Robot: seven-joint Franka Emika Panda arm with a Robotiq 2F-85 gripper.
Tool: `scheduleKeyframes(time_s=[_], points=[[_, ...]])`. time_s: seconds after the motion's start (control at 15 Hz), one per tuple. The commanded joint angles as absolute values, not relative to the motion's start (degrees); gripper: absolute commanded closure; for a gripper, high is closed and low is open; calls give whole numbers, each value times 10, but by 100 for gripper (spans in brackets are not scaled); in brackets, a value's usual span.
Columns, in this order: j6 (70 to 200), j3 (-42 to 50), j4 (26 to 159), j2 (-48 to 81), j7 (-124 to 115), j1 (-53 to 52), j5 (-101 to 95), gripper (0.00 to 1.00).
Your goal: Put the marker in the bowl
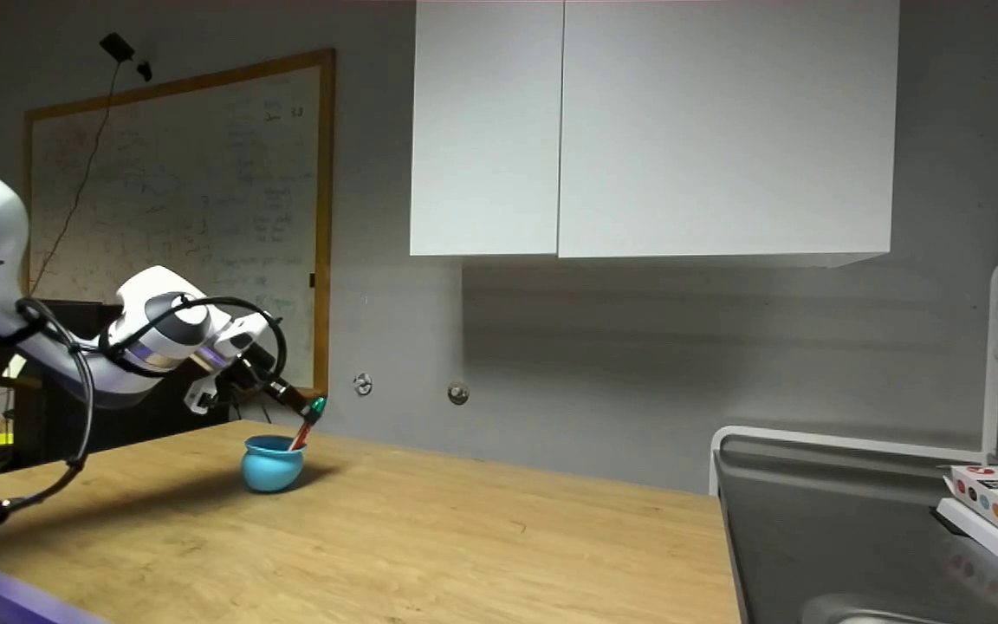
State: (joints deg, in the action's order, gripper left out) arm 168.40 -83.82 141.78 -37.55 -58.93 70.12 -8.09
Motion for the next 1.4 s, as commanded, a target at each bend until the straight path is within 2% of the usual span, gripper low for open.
scheduleKeyframes(time_s=[0.0,0.07,0.13,0.27,0.67,1.07,1.33], points=[[1685,-884,1402,-415,-572,743,-50,94],[1684,-892,1401,-421,-569,747,-43,93],[1685,-899,1401,-428,-568,751,-36,52],[1686,-910,1399,-441,-563,758,-25,48],[1685,-903,1397,-473,-552,745,5,1],[1686,-886,1399,-491,-541,722,26,0],[1669,-842,1408,-488,-527,671,31,0]])
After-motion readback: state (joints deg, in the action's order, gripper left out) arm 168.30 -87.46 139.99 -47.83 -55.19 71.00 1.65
